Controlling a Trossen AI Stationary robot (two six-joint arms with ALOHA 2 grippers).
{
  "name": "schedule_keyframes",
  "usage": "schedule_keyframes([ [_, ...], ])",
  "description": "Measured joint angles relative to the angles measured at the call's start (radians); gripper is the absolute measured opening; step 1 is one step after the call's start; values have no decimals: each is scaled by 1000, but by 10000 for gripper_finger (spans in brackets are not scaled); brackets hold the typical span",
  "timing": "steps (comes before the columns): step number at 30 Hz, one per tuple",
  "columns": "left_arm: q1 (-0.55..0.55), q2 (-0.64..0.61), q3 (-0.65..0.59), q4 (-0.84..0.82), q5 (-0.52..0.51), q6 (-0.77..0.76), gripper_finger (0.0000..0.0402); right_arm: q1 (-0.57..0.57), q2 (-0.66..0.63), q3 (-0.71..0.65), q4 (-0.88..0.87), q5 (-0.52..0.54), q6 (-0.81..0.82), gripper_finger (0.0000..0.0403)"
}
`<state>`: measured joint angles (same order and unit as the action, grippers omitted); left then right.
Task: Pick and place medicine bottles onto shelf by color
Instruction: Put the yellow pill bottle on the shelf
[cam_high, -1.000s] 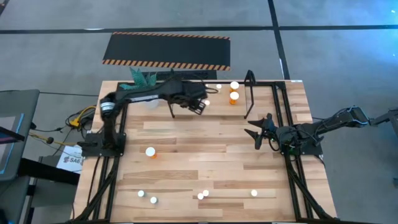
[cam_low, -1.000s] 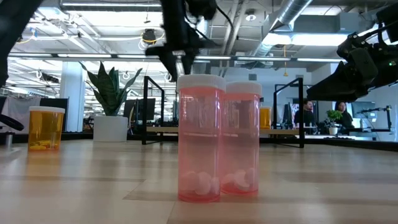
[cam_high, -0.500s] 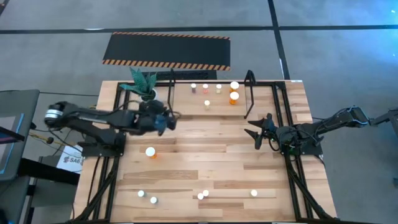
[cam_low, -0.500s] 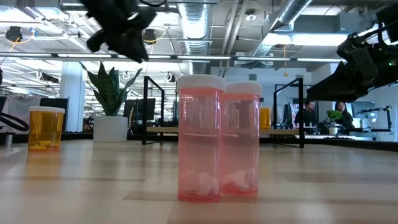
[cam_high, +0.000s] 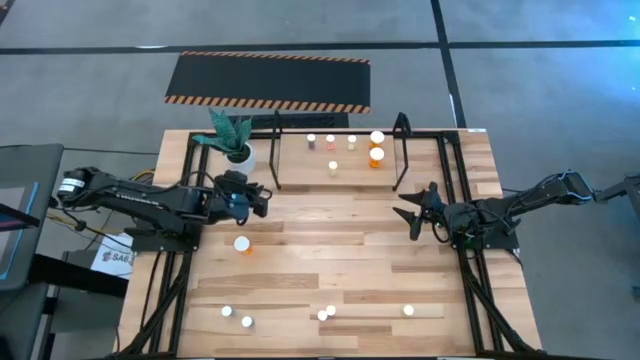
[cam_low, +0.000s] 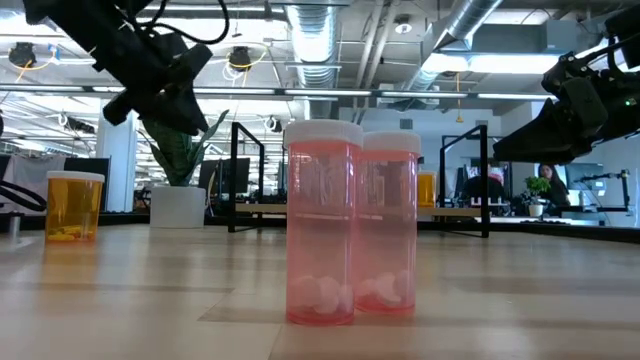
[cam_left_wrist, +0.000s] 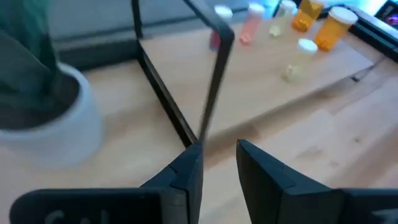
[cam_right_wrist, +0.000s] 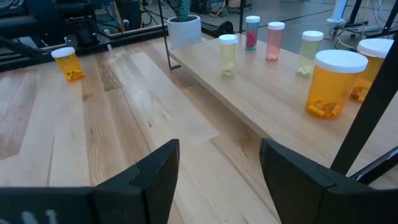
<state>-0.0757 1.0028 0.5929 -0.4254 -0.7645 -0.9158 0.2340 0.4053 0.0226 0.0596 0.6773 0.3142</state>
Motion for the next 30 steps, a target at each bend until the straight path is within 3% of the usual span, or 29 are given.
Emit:
schedule_keyframes([
  [4, 0, 9, -4, -3, 125, -88, 83, 0, 0, 0, 0, 0, 0, 244],
  [13, 0, 12, -3, 54, 449, -102, 83, 0, 0, 0, 0, 0, 0, 244],
  [30, 0, 12, -3, 50, 466, -102, 83, 0, 0, 2, -30, -32, -77, 244],
])
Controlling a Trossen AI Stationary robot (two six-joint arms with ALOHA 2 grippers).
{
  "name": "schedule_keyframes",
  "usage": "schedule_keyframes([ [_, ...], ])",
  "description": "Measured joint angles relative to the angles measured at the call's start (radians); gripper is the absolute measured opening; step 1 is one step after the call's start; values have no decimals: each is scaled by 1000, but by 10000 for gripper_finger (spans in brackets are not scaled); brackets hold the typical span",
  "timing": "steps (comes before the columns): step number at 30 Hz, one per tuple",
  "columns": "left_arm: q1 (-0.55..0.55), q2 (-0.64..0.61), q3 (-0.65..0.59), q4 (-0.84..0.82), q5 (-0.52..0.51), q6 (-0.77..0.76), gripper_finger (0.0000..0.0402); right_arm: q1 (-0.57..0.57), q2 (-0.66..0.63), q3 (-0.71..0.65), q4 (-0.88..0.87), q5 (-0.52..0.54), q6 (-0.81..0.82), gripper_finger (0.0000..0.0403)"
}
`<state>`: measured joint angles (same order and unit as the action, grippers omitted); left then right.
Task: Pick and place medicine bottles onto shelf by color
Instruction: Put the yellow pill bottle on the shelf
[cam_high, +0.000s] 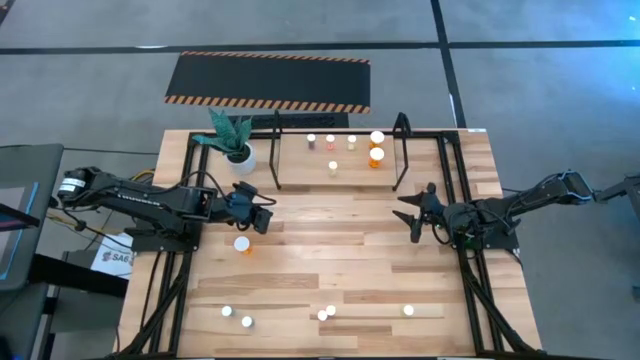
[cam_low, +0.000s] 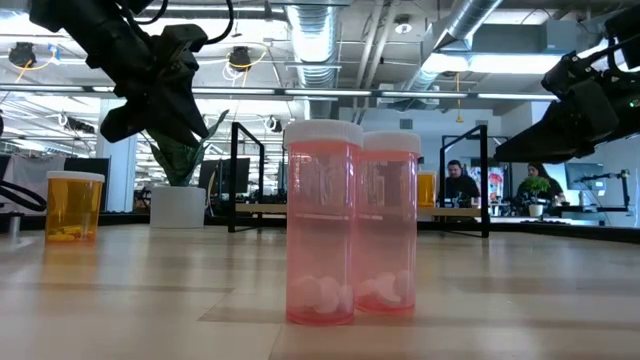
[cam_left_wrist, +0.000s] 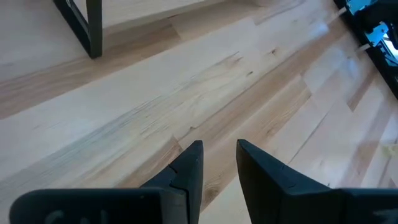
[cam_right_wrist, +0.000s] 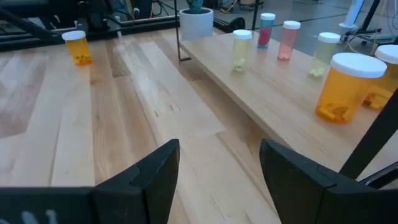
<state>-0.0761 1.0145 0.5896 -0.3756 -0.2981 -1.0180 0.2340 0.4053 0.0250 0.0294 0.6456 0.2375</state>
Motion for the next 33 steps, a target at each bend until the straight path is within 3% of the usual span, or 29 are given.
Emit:
schedule_keyframes([
  [11, 0, 0, 0, 0, -1, 0, 83, 0, 0, -1, 14, 3, -1, 244],
  [15, 0, 0, 0, 0, -1, 0, 83, -16, 1, -4, 169, 12, 17, 244],
  [22, 0, 0, 0, 0, 0, 0, 83, -84, -1, -2, 524, 13, 253, 244],
  [27, 0, 0, 0, 0, 0, 0, 83, -152, 0, -2, 643, 16, 337, 244],
  [33, 0, 0, 0, 0, 0, 0, 83, -206, 24, -2, 666, 13, 432, 244],
])
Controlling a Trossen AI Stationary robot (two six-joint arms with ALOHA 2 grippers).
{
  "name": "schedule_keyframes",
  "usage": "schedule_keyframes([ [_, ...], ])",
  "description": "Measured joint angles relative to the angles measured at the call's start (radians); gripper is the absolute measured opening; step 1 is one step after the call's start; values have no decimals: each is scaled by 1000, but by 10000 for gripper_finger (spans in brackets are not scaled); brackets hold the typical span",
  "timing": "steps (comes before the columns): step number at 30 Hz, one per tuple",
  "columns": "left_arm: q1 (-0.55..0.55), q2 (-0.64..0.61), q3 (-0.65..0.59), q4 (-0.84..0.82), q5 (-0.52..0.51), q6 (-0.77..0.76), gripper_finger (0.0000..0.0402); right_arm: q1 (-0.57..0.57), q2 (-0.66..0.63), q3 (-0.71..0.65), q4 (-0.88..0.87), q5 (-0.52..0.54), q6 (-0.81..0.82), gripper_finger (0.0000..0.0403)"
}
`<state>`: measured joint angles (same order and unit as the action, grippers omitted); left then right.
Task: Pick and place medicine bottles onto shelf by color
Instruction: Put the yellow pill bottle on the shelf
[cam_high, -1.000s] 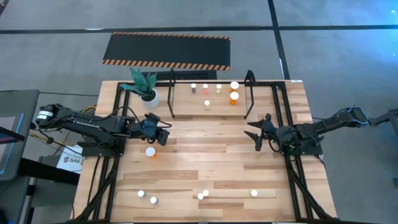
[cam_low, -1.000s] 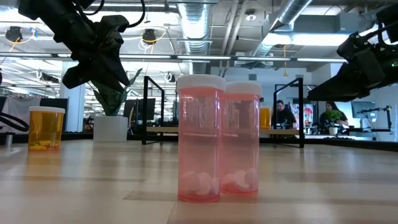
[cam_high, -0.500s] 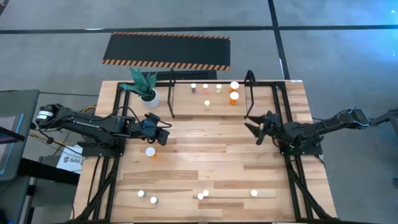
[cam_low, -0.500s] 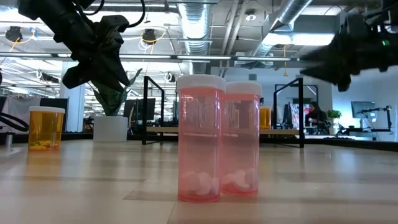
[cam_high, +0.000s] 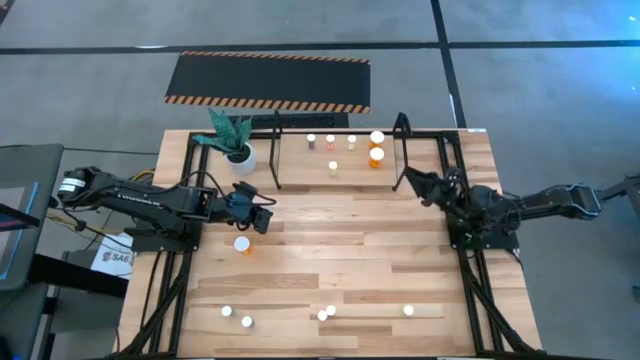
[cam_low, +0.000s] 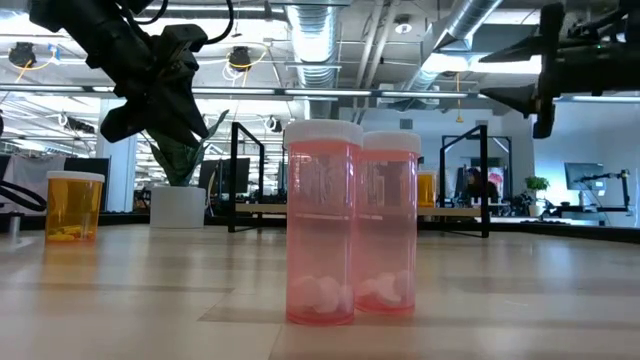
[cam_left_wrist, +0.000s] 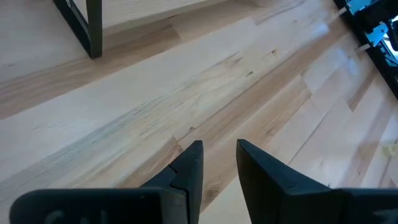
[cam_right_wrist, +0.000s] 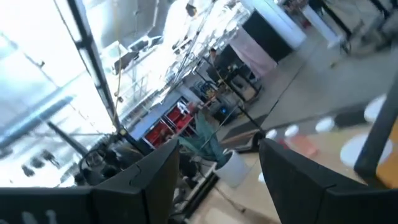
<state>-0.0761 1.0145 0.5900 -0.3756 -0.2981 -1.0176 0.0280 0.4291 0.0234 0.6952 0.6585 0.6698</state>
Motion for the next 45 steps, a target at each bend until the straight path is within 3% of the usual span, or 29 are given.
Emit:
schedule_keyframes([
  [6, 0, 0, 0, 0, 0, 0, 83, -19, 144, 34, 74, 0, 93, 244],
  [21, 0, 0, 0, 0, 1, 0, 83, 38, 584, 397, 71, -8, -116, 244],
  [26, 0, 0, 0, 0, 1, 0, 83, 68, 700, 434, 72, -18, 58, 244],
  [30, 0, 0, 0, 0, 0, 0, 83, 75, 769, 487, 52, -32, 90, 244],
  [35, 0, 0, 0, 0, 0, 0, 83, 75, 822, 600, -184, -34, 146, 244],
  [39, 0, 0, 0, 0, 0, 0, 83, 22, 842, 727, -494, -59, 313, 244],
  [45, 0, 0, 0, 0, 0, 0, 83, -108, 905, 899, -906, -340, 497, 244],
])
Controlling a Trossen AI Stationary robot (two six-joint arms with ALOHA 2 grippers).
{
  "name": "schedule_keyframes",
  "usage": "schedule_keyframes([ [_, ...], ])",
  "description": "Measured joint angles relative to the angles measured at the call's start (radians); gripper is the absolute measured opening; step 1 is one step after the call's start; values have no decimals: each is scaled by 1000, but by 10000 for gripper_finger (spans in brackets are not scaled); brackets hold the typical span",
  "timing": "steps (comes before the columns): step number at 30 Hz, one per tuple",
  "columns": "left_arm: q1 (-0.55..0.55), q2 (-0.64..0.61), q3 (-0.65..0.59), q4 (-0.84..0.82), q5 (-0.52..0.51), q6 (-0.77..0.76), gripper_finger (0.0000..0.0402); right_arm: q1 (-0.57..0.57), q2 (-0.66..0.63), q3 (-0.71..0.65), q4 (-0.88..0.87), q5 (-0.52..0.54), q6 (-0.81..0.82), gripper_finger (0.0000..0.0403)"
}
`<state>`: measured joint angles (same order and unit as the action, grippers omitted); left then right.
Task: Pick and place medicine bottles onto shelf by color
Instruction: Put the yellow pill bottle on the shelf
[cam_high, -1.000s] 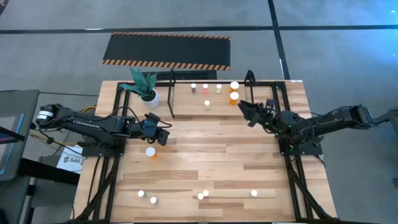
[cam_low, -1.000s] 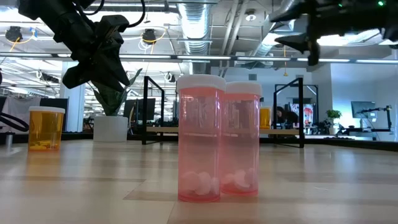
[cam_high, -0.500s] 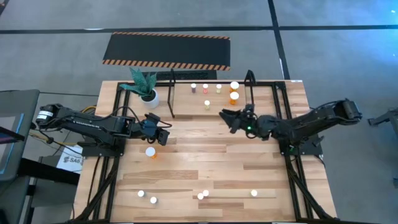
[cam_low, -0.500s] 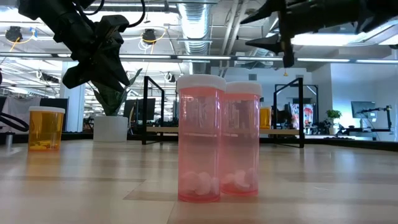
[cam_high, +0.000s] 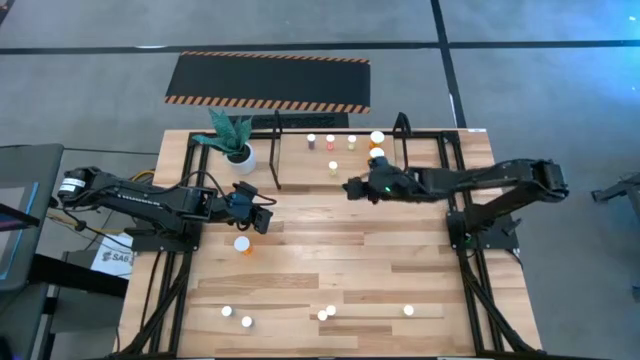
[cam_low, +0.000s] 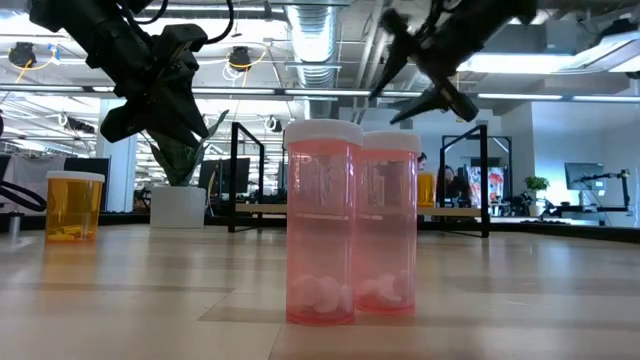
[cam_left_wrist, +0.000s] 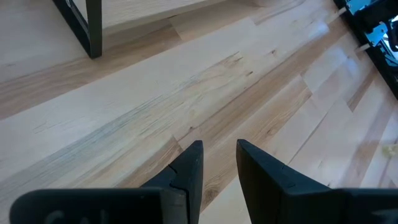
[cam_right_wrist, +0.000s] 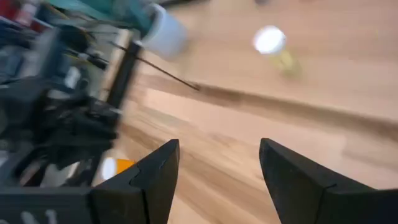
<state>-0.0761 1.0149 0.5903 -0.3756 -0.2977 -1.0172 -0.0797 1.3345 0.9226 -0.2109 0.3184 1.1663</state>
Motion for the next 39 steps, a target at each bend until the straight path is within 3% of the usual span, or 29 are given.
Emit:
schedule_keyframes([
  [6, 0, 0, 0, 0, 0, 0, 83, -93, 149, 124, -94, -29, 133, 244],
  [9, 0, 0, 0, 0, 0, 0, 83, -111, 227, 209, -130, -30, 84, 244],
  [19, 0, 0, 0, -1, 0, 0, 83, -163, 415, 508, -504, -108, 40, 244],
  [23, 0, 0, 0, -4, 0, 0, 83, -165, 480, 596, -557, -109, 3, 244],
  [31, 0, 0, 0, -11, 0, 0, 83, -198, 570, 701, -621, -137, -117, 247],
  [39, 0, 0, 0, -11, 0, 0, 83, -218, 587, 719, -652, -153, -124, 283],
])
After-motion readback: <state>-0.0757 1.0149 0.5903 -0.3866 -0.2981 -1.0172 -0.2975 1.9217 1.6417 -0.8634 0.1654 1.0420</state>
